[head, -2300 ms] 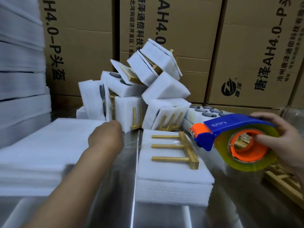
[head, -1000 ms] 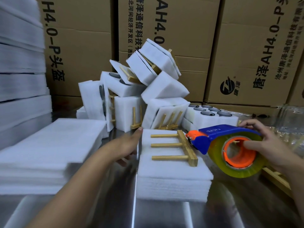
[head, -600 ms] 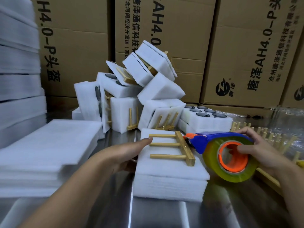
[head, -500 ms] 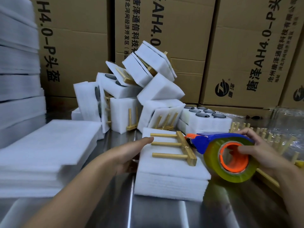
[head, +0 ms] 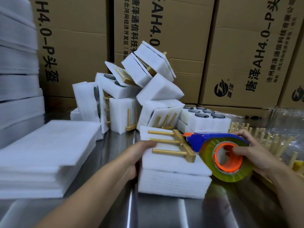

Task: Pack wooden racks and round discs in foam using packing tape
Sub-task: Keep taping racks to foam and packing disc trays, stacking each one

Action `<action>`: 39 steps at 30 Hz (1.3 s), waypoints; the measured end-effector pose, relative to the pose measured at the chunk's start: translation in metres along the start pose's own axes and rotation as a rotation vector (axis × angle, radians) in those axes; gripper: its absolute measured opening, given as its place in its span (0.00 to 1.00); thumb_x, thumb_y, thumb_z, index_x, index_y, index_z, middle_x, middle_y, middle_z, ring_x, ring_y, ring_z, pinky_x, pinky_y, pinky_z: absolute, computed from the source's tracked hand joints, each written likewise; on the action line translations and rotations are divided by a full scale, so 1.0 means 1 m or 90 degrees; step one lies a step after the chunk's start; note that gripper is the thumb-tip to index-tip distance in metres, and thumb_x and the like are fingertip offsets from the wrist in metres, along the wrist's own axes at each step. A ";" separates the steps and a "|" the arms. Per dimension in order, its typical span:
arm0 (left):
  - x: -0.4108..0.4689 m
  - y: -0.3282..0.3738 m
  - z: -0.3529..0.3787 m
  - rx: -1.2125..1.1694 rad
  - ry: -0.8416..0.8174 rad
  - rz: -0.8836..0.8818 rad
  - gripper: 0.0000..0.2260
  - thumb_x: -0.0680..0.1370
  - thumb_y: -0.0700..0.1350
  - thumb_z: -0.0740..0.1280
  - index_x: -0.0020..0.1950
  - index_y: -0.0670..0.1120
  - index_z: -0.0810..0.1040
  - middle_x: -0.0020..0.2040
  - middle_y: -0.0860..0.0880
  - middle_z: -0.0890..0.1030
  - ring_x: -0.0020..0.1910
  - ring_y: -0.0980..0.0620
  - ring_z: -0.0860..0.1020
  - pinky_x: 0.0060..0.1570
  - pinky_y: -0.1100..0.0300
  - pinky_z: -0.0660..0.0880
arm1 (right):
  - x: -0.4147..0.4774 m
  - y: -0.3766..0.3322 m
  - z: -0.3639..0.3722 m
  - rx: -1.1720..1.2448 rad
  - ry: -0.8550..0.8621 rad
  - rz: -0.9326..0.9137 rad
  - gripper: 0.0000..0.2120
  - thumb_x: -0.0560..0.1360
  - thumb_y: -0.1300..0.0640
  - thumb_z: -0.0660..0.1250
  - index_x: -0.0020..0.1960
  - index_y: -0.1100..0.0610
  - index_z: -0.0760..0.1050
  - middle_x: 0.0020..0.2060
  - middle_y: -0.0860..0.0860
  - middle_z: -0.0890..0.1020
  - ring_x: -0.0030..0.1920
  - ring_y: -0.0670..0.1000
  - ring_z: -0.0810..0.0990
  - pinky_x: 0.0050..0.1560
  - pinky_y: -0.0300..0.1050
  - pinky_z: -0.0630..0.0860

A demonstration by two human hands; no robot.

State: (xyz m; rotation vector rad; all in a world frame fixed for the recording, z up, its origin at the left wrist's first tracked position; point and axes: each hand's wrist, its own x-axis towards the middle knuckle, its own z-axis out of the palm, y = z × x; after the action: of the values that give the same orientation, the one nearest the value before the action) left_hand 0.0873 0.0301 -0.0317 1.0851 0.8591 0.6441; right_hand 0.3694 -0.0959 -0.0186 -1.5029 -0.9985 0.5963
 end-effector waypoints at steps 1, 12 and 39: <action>0.000 0.005 -0.003 0.005 -0.003 0.003 0.09 0.75 0.43 0.68 0.52 0.41 0.81 0.46 0.40 0.84 0.42 0.44 0.83 0.47 0.53 0.79 | 0.000 0.000 0.003 0.003 -0.005 -0.002 0.17 0.71 0.76 0.63 0.46 0.54 0.71 0.41 0.59 0.80 0.32 0.55 0.81 0.25 0.44 0.77; -0.009 0.048 -0.074 0.636 0.190 -0.008 0.15 0.76 0.49 0.65 0.56 0.39 0.74 0.49 0.41 0.80 0.46 0.43 0.80 0.44 0.55 0.76 | -0.001 0.001 0.073 -0.019 -0.054 -0.094 0.20 0.70 0.73 0.66 0.49 0.49 0.72 0.39 0.46 0.79 0.32 0.51 0.76 0.31 0.46 0.73; 0.009 0.016 -0.039 0.840 0.209 0.087 0.38 0.73 0.72 0.43 0.78 0.53 0.44 0.78 0.45 0.41 0.76 0.45 0.39 0.73 0.47 0.43 | 0.003 -0.018 0.024 0.032 -0.073 -0.265 0.38 0.67 0.80 0.63 0.55 0.37 0.77 0.54 0.41 0.80 0.45 0.45 0.83 0.41 0.37 0.81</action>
State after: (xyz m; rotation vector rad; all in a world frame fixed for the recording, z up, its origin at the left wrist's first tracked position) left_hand 0.0579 0.0615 -0.0276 2.2613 1.5744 0.3073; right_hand 0.3465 -0.0819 -0.0050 -1.1784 -1.3308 0.4066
